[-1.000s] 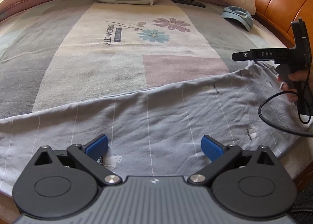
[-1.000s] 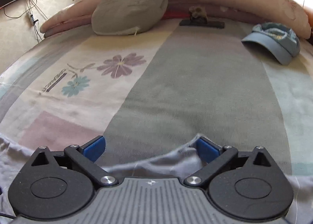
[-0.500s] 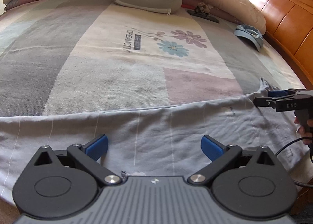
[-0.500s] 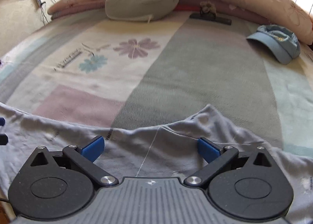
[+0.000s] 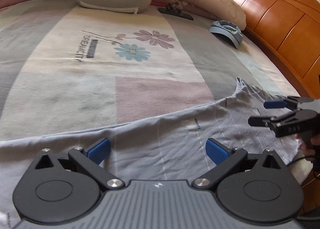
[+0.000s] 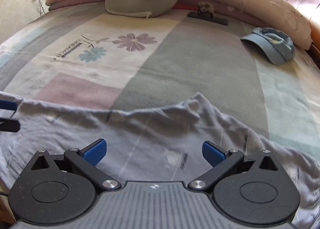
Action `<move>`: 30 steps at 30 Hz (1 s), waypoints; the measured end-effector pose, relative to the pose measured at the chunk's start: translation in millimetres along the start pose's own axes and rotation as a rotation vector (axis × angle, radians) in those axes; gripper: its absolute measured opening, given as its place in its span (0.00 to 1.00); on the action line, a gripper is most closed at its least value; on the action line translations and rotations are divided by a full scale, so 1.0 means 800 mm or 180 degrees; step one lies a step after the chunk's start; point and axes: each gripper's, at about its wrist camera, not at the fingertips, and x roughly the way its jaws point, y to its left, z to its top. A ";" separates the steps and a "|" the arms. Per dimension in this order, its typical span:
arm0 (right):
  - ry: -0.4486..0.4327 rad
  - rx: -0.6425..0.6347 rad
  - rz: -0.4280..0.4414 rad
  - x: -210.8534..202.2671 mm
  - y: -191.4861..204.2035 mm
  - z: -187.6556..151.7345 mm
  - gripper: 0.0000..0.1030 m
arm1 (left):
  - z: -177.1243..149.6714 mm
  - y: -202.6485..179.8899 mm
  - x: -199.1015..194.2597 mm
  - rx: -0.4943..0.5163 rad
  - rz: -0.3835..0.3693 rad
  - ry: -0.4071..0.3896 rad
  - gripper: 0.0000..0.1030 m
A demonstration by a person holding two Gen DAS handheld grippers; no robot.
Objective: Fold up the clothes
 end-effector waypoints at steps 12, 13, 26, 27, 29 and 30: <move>0.0032 0.0108 0.0019 0.013 -0.006 -0.023 1.00 | 0.025 -0.040 -0.013 0.0144 -0.0209 0.0035 0.99; 0.0024 0.0107 0.0021 0.013 -0.006 -0.024 1.00 | 0.025 -0.046 -0.010 0.0153 -0.0277 0.0068 0.99; -0.0057 0.0057 0.0115 0.014 -0.011 -0.027 1.00 | 0.035 -0.064 0.044 0.0087 -0.0251 0.0299 0.99; -0.0068 0.0053 0.0117 0.014 -0.011 -0.027 1.00 | 0.036 -0.066 0.040 0.0084 -0.0246 0.0295 0.99; -0.0090 0.0045 0.0120 0.014 -0.011 -0.029 1.00 | 0.037 -0.071 0.029 0.0132 -0.0257 0.0261 0.99; -0.0104 0.0040 0.0123 0.014 -0.012 -0.030 1.00 | 0.036 -0.073 0.024 0.0160 -0.0253 0.0288 0.99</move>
